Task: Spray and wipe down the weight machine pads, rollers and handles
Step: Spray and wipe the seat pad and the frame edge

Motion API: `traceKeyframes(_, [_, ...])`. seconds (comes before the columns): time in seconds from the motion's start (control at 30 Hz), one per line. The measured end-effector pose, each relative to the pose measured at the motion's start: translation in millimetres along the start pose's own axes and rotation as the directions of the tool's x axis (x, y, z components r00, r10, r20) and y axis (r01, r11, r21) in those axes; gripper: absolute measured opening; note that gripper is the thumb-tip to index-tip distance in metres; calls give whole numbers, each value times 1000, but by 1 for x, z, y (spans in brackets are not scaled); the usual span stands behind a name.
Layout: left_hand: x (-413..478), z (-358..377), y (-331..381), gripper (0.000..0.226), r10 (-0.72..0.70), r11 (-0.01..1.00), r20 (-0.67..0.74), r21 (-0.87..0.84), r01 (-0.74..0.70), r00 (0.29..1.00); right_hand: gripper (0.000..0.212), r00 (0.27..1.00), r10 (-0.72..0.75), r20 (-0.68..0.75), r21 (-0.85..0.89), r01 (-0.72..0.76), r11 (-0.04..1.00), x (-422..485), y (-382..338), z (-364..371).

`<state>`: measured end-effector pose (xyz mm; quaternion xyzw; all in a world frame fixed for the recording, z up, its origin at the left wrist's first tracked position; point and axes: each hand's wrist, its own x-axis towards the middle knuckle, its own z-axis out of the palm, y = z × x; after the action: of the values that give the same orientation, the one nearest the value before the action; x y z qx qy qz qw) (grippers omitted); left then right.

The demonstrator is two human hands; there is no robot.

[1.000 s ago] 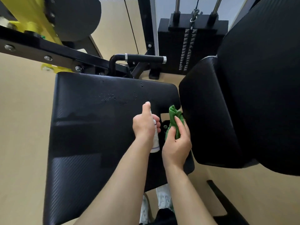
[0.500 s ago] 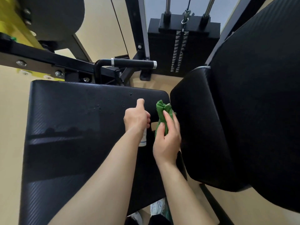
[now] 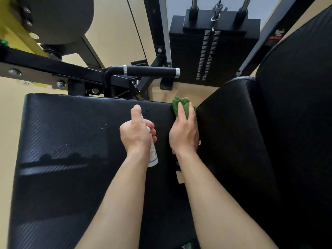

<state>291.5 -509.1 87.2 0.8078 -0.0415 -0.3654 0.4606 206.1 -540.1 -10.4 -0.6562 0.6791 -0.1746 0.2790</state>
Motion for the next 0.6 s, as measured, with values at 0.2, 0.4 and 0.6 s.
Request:
traceKeyframes(0.2, [5,-6,5,66,3,998,-21,-59,-4,1000,53,991,-116,71,23,114,993,-12,-46,7])
traceKeyframes(0.4, [17,-33,13,64,-65,996,18,60,64,998,52,918,-373,137,46,370,928,-6,-15,3])
traceKeyframes(0.6, [14,-47,6,63,-13,999,-182,-41,6,983,49,930,-337,148,44,334,942,9,-65,13])
